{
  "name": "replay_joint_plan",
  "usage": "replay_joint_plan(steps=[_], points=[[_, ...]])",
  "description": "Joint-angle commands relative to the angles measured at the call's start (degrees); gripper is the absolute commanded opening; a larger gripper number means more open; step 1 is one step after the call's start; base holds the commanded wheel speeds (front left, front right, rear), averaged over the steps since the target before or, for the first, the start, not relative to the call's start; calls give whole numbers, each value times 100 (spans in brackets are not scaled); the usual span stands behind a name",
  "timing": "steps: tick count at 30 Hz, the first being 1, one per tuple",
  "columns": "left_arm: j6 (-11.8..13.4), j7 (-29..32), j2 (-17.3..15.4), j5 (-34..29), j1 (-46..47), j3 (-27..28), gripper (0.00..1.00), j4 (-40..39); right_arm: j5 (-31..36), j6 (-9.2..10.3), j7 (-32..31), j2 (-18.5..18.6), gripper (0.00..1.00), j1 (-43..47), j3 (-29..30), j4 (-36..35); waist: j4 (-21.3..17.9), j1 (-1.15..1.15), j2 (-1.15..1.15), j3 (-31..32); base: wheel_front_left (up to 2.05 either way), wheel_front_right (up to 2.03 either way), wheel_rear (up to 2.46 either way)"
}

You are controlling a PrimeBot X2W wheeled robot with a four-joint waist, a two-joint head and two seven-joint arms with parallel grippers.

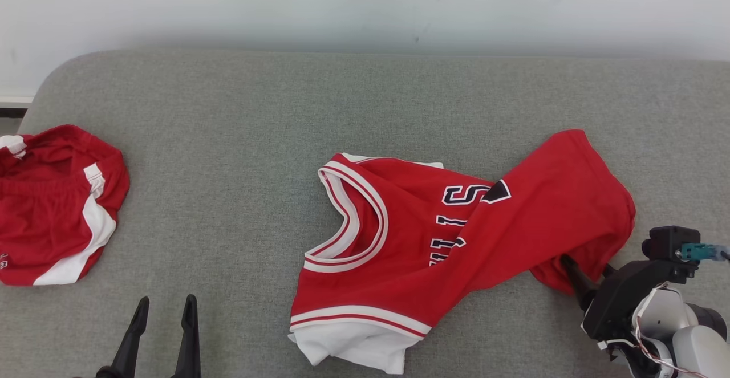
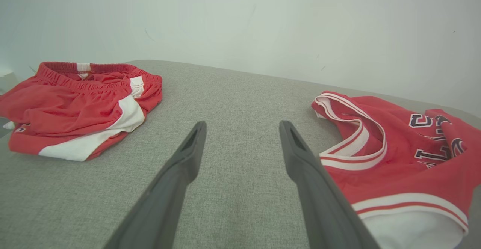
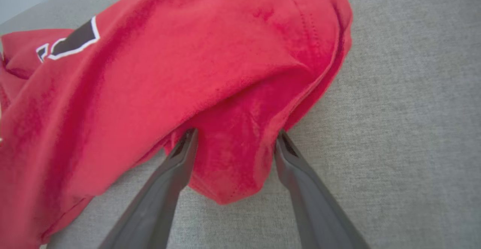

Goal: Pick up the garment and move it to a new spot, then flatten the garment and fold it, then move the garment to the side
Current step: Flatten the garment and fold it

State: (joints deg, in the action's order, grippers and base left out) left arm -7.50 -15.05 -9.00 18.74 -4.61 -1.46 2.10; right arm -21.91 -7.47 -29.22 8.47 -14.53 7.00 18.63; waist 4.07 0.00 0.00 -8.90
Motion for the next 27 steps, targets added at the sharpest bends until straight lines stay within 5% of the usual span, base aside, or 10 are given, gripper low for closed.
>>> replay_joint_plan(steps=[1, 17, 18, 19, 22, 27], points=[[5, -19, -9, 34, -42, 26, 100, 3, -63, -5, 60, 20, 100, 87, -99, -107, -19, 0, 0, 19, 0, 0, 0], [4, -19, -4, 48, 13, -68, 100, 60, 57, -5, -20, 5, 100, 3, 37, -136, 4, 0, 0, 20, 0, 0, 0], [4, -19, -6, 49, 19, -70, 100, 64, 89, -5, 17, -9, 93, -33, 70, -92, 19, 0, 0, 14, 0, 0, 0], [4, -19, -8, 50, 23, -70, 100, 67, 104, -5, 62, -20, 57, -73, 107, -62, 31, 0, 0, 9, 0, 0, 0], [4, -19, 1, 50, 25, -60, 100, 76, 161, -5, 204, -53, 6, -135, 200, -64, 60, 0, 0, 11, 0, 0, 0], [4, -19, 29, 43, -63, -22, 100, 107, 266, -5, 287, -63, 0, -24, 467, -517, 48, 0, 0, 106, 0, 0, 0]])
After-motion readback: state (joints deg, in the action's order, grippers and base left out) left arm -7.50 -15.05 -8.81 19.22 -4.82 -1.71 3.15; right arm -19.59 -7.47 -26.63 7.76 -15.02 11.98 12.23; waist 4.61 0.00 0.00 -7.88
